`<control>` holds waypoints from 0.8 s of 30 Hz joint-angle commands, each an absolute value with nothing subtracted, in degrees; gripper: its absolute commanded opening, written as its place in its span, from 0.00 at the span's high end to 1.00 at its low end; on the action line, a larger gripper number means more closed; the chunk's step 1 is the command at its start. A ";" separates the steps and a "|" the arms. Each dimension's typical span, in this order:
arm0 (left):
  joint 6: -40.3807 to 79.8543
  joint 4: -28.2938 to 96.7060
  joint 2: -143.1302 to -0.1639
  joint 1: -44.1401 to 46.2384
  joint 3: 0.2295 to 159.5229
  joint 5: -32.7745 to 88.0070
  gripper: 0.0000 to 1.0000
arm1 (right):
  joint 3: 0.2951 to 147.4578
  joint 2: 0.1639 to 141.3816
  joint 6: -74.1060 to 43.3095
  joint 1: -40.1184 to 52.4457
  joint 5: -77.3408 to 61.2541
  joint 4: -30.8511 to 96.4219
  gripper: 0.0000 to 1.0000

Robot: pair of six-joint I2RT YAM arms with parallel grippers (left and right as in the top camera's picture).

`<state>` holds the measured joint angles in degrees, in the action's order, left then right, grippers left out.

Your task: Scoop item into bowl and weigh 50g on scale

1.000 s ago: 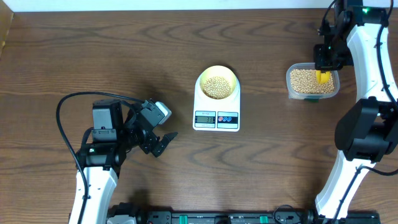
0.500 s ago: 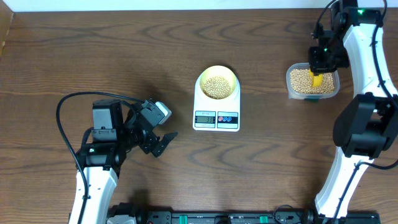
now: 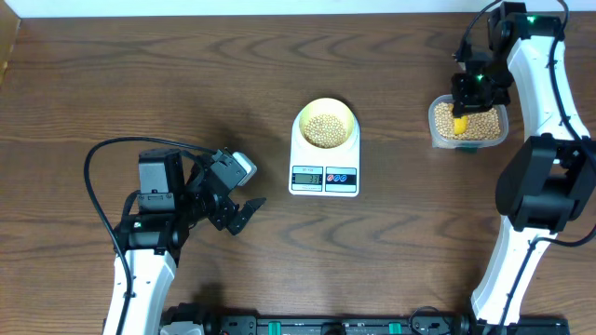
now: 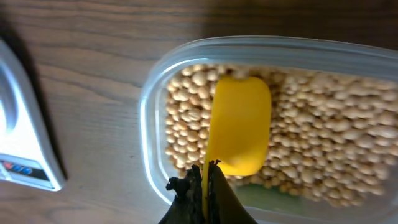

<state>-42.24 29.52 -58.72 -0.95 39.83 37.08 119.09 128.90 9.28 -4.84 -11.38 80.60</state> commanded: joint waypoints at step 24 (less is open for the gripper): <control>-42.81 29.47 -58.72 -0.82 40.07 36.77 0.02 | 119.02 130.02 15.77 -20.56 -36.88 84.36 0.99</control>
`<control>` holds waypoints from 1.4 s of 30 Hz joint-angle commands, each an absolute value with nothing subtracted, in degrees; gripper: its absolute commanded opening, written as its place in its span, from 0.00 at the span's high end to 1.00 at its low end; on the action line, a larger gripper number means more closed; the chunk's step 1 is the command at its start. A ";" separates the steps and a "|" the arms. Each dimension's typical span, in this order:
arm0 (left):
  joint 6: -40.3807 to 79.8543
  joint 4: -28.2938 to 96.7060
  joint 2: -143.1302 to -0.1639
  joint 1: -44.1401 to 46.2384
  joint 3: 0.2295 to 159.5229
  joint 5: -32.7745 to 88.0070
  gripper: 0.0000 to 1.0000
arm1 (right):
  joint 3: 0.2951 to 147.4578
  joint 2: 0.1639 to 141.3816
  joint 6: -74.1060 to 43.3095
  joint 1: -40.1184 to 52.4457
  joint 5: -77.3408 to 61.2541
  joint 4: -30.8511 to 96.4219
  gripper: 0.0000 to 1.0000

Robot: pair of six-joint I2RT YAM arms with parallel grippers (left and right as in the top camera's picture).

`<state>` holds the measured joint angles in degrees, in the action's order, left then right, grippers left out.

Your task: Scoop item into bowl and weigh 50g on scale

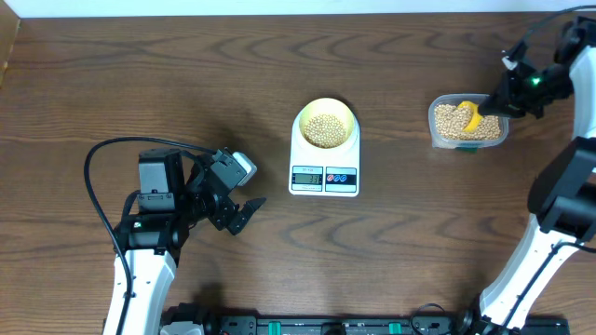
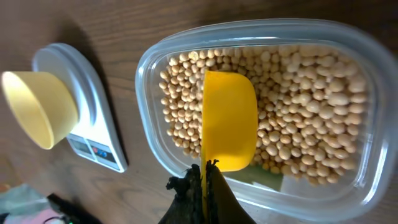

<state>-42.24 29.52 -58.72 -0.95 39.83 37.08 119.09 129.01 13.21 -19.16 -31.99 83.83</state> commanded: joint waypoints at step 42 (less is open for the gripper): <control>-42.81 29.47 -58.72 -0.82 40.07 36.77 0.02 | 119.02 130.10 32.42 -29.91 -50.19 93.60 0.99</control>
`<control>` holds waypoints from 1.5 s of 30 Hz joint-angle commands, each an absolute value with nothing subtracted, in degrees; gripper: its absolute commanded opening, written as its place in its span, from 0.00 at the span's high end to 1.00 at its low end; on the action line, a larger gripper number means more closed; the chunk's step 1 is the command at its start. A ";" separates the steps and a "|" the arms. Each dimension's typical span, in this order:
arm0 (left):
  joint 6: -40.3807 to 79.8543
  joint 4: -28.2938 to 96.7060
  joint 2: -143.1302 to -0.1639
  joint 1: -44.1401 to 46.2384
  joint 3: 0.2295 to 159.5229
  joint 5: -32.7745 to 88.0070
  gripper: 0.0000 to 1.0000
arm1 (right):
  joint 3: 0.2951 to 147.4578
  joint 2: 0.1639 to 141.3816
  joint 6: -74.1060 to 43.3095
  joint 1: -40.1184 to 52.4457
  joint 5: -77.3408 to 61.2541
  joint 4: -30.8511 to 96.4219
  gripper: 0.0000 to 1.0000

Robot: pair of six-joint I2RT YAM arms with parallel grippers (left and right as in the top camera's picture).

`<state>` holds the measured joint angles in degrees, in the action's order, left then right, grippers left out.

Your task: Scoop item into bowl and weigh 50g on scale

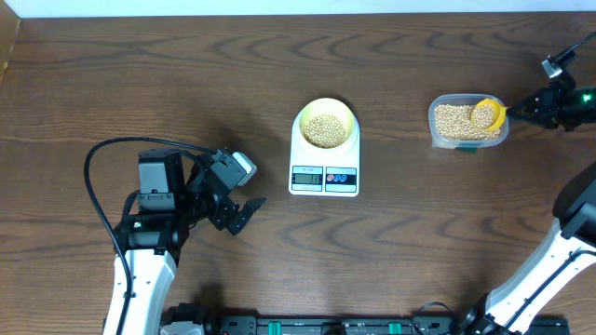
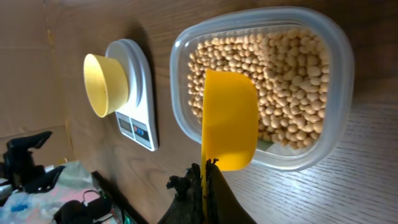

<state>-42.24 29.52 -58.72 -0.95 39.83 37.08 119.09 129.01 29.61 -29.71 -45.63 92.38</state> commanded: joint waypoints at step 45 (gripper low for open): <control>-42.81 29.47 -58.72 -0.82 40.07 36.77 0.02 | 119.02 130.10 23.64 0.75 -64.66 87.15 0.99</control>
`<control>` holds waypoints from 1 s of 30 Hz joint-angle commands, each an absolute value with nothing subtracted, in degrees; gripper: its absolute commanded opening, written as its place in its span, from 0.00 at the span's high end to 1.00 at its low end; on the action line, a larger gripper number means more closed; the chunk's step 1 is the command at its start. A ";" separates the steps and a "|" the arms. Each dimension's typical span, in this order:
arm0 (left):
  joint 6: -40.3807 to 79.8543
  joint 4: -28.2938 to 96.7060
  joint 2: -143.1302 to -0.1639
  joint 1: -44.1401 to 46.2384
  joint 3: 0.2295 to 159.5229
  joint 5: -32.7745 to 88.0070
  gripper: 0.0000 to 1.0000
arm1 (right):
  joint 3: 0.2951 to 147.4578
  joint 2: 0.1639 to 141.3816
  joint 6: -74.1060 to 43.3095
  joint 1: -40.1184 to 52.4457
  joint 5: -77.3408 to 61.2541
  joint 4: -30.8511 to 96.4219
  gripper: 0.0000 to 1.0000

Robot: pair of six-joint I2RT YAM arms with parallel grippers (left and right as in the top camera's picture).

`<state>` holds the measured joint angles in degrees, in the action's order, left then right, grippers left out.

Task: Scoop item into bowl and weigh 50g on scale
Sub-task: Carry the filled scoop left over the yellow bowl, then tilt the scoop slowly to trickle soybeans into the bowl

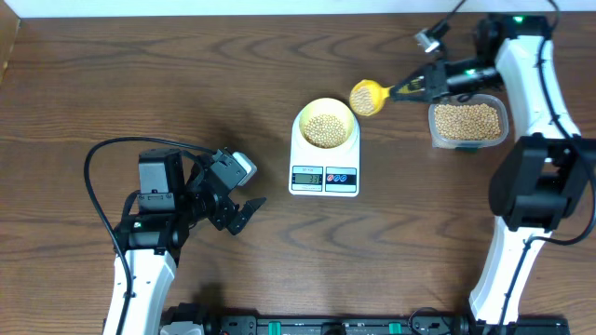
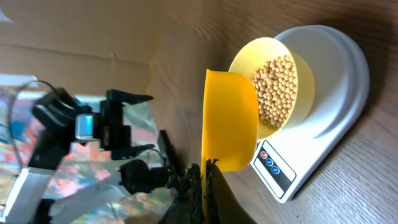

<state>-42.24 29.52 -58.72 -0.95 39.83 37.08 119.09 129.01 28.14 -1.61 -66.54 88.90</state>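
A yellow bowl (image 1: pixel 325 125) part full of soybeans stands on the white scale (image 1: pixel 324 176). My right gripper (image 1: pixel 416 87) is shut on the handle of a yellow scoop (image 1: pixel 365 97), whose cup hangs just right of the bowl's rim. In the right wrist view the scoop (image 2: pixel 230 118) overlaps the bowl (image 2: pixel 268 84) on the scale (image 2: pixel 323 130); the gripper (image 2: pixel 204 177) pinches its handle. The clear tub of soybeans (image 1: pixel 468 123) sits right of the scale. My left gripper (image 1: pixel 244 212) rests open, low at the left.
A black cable (image 1: pixel 102 158) loops round the left arm at the left of the wooden table (image 1: pixel 186 74). The right arm's white links (image 1: pixel 535 84) rise along the table's right edge.
My right gripper has carried the scoop from the tub's right rim leftward to beside the bowl on the scale. The left arm has not moved.
The scoop was in the beans at the tub's middle. Then it lay further right in the tub, then at the tub's right rim with the arm swung far right. Now it hangs beside the bowl on the scale.
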 commanded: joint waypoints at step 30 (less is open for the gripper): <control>-42.81 29.47 -58.72 -0.82 40.07 36.77 0.02 | 127.76 130.08 21.78 16.97 -33.21 79.79 0.99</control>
